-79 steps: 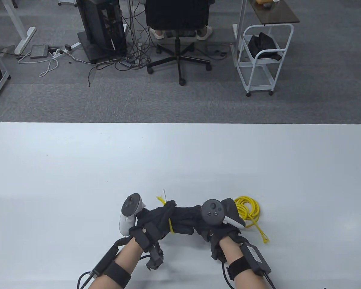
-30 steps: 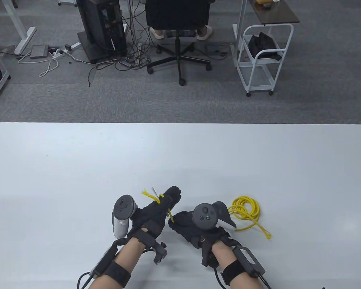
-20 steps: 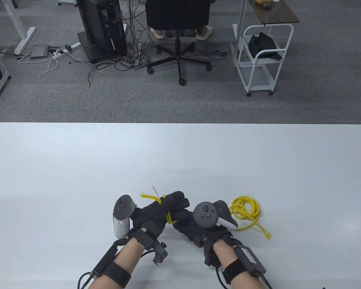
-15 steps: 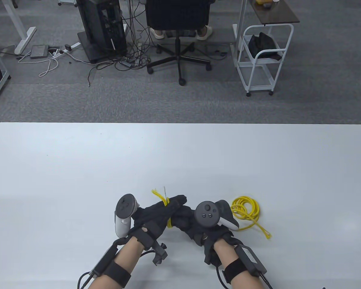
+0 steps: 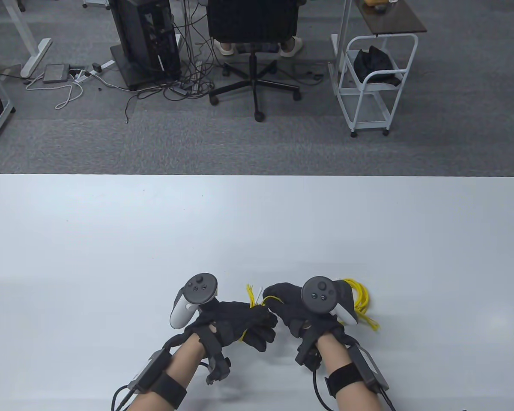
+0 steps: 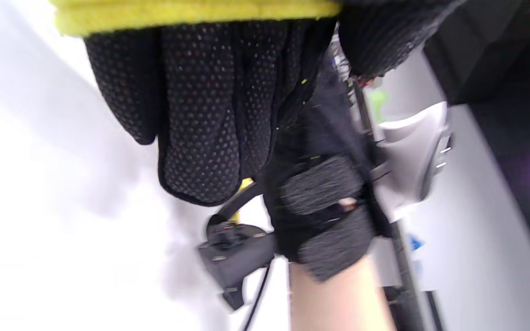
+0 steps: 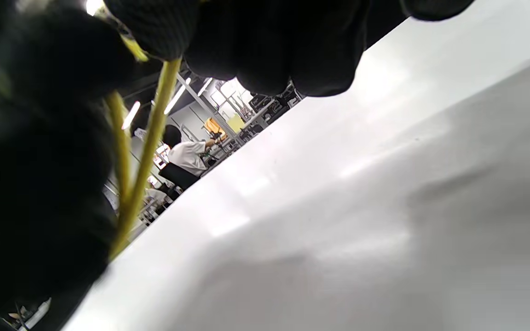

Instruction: Coil the rope

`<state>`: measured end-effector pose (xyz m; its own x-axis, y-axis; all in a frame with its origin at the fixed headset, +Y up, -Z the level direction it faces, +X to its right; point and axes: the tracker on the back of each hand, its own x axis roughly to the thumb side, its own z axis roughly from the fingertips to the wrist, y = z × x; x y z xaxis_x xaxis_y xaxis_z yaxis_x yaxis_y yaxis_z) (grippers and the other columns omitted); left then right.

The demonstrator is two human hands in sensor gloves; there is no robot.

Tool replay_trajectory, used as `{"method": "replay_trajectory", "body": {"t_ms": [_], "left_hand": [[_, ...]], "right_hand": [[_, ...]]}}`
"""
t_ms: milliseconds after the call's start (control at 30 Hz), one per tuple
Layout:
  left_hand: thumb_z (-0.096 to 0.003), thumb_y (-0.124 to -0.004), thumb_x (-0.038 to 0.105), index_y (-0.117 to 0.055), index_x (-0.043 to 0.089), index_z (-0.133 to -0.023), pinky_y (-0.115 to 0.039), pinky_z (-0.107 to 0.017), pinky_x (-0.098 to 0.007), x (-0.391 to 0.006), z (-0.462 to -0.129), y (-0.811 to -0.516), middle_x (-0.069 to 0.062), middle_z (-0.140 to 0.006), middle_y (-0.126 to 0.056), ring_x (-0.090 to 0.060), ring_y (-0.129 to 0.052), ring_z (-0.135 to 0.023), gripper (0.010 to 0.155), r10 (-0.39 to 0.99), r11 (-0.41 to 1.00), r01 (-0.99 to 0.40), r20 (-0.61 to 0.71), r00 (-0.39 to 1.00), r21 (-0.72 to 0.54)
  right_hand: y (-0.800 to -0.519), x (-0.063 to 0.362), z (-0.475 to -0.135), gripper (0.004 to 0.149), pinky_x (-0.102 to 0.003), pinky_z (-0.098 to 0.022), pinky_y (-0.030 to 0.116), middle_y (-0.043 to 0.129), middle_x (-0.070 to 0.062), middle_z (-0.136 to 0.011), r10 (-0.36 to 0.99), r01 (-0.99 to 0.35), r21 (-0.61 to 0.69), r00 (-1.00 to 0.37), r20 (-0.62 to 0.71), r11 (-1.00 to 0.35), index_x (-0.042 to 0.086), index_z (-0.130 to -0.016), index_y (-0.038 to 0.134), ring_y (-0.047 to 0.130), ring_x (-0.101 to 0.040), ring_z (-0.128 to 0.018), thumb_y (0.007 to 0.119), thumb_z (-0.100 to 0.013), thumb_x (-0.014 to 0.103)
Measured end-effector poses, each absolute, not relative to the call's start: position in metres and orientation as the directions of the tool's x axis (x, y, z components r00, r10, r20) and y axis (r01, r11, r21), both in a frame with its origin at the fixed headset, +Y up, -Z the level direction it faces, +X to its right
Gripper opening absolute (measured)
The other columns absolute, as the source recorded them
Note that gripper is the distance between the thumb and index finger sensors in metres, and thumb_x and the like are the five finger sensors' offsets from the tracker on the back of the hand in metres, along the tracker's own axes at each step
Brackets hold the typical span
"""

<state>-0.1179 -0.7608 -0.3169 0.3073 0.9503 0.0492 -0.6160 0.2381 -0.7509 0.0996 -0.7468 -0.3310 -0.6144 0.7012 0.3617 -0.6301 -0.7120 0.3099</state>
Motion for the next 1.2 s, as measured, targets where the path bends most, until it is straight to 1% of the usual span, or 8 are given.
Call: {"method": "replay_trajectory", "body": {"t_ms": [167,333,567,667,767,1000,1133,1200], "left_hand": [[-0.0607,-0.054,0.053,-0.085,0.014,-0.097,-0.085,-0.053,-0.037,-0.119,-0.316,-0.765,-0.018,-0.086,-0.101,-0.026,-0.110,-0.063,0.062,0.934,0.271,-0.647,0.031,0.356,-0.713],[-0.0604,-0.045,0.053,-0.075,0.010,-0.105,-0.079,-0.059,-0.041,-0.128,-0.318,-0.769,-0.023,-0.096,-0.091,-0.033,-0.103,-0.073,0.069,0.972,0.147,-0.731,-0.040,0.232,-0.667],[-0.0604,-0.040,0.053,-0.066,0.008,-0.109,-0.075,-0.063,-0.043,-0.134,-0.318,-0.771,-0.025,-0.102,-0.084,-0.035,-0.098,-0.080,0.072,0.974,0.156,-0.782,-0.040,0.225,-0.604],[-0.0603,-0.040,0.054,-0.061,0.006,-0.112,-0.073,-0.064,-0.044,-0.134,-0.317,-0.773,-0.027,-0.105,-0.078,-0.038,-0.095,-0.083,0.073,0.983,0.091,-0.803,-0.078,0.169,-0.590],[-0.0603,-0.039,0.054,-0.049,0.005,-0.114,-0.071,-0.066,-0.044,-0.133,-0.316,-0.772,-0.027,-0.110,-0.071,-0.038,-0.092,-0.086,0.074,0.985,0.088,-0.819,-0.071,0.155,-0.567],[-0.0597,-0.038,0.055,-0.041,0.005,-0.115,-0.073,-0.064,-0.043,-0.132,-0.314,-0.771,-0.027,-0.110,-0.069,-0.038,-0.094,-0.085,0.075,0.989,0.054,-0.832,-0.085,0.121,-0.552],[-0.0609,-0.044,0.055,-0.047,0.007,-0.114,-0.074,-0.064,-0.042,-0.138,-0.317,-0.766,-0.026,-0.109,-0.072,-0.037,-0.094,-0.085,0.071,0.985,0.129,-0.850,-0.033,0.169,-0.510],[-0.0615,-0.047,0.053,-0.054,0.010,-0.113,-0.073,-0.065,-0.042,-0.143,-0.319,-0.760,-0.023,-0.109,-0.072,-0.036,-0.092,-0.087,0.067,0.978,0.198,-0.877,0.025,0.209,-0.438]], "right_hand": [[-0.744,0.091,-0.328,0.041,-0.074,-0.065,0.051,0.076,-0.014,-0.098,0.710,-0.643,0.310,-0.586,0.391,-0.701,0.017,-0.092,0.071,0.080,-0.044,-0.084,0.071,-0.058,0.039],[-0.739,0.083,-0.322,0.042,-0.074,-0.065,0.050,0.072,-0.015,-0.101,0.701,-0.659,0.272,-0.567,0.432,-0.701,0.016,-0.093,0.068,0.077,-0.045,-0.087,0.070,-0.058,0.039],[-0.732,0.071,-0.312,0.042,-0.076,-0.066,0.048,0.063,-0.017,-0.108,0.654,-0.657,0.207,-0.563,0.506,-0.725,0.015,-0.094,0.067,0.070,-0.048,-0.092,0.068,-0.059,0.037],[-0.733,0.069,-0.311,0.043,-0.076,-0.066,0.046,0.059,-0.017,-0.110,0.654,-0.657,0.213,-0.551,0.519,-0.723,0.014,-0.096,0.066,0.065,-0.050,-0.095,0.067,-0.059,0.036],[-0.733,0.068,-0.310,0.044,-0.077,-0.066,0.045,0.056,-0.017,-0.111,0.668,-0.677,0.213,-0.529,0.524,-0.704,0.012,-0.096,0.066,0.062,-0.051,-0.096,0.066,-0.059,0.036],[-0.734,0.066,-0.309,0.045,-0.077,-0.066,0.044,0.055,-0.016,-0.112,0.697,-0.706,0.230,-0.491,0.524,-0.670,0.010,-0.096,0.065,0.059,-0.051,-0.098,0.067,-0.059,0.036],[-0.735,0.067,-0.309,0.045,-0.078,-0.066,0.043,0.053,-0.015,-0.113,0.693,-0.696,0.233,-0.502,0.517,-0.679,0.011,-0.096,0.066,0.060,-0.051,-0.097,0.067,-0.059,0.037],[-0.736,0.065,-0.308,0.044,-0.078,-0.066,0.043,0.052,-0.016,-0.113,0.654,-0.658,0.222,-0.534,0.536,-0.720,0.014,-0.096,0.068,0.059,-0.051,-0.097,0.067,-0.059,0.039]]}}
